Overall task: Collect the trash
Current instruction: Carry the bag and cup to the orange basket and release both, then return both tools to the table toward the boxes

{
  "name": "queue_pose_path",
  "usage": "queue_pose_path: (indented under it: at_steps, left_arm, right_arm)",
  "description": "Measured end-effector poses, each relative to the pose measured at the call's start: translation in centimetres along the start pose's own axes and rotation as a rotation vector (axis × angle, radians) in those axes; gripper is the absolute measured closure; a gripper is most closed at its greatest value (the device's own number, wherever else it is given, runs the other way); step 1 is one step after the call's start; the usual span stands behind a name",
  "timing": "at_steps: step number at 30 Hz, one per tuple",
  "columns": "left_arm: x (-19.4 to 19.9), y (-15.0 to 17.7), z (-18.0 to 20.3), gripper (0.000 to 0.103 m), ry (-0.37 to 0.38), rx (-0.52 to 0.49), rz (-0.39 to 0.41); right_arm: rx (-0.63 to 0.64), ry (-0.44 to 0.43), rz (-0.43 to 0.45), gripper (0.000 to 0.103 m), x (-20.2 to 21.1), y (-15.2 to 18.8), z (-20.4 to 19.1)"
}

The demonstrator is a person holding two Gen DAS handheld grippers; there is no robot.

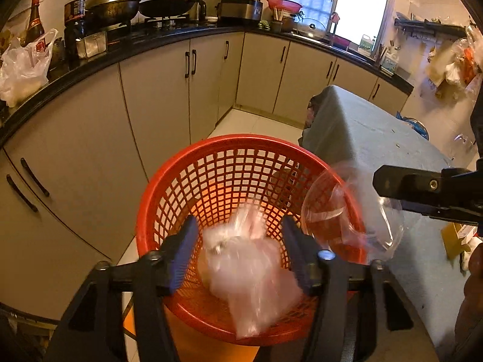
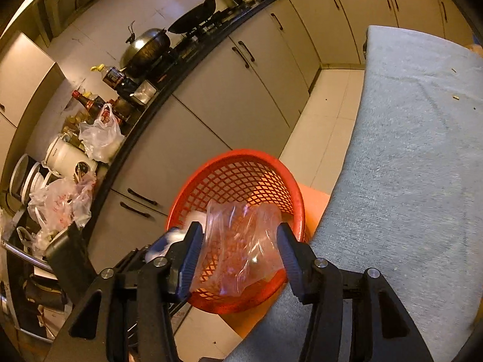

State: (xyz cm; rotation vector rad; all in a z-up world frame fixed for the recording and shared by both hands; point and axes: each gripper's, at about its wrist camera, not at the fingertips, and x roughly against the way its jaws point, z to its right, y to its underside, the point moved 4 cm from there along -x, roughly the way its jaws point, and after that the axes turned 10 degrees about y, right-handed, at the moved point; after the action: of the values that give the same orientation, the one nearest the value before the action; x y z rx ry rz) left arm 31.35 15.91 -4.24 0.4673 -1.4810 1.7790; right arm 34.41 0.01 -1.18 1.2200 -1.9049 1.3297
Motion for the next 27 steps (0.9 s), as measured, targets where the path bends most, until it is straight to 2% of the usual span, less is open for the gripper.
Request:
queue_pose_path:
  at_steps: [6, 15, 21, 27]
  left_arm:
    - [0.9, -0.1, -0.2, 0.039, 0.006, 0.016, 0.019]
    - [3.4, 0.4, 1.1, 0.038, 0.013, 0.019, 0.054]
    - [5.2, 1.6, 3.7, 0.038, 0.036, 0.010, 0.077]
    - [6.1, 3.0, 7.9, 0.038, 0.065, -0.042, 0.080]
  right_arm:
    - [-0.013, -0.010, 0.003, 0.039, 0.3, 0.1, 0.1]
    - [-0.027, -0.037, 0.046, 0.039, 3.6, 1.0, 0.9]
    - [-0.031, -0.014, 0.101, 0.039, 7.1, 2.6, 2.9]
    - [-0.033, 0.011, 0.171, 0.039, 11.0, 5.0, 5.4]
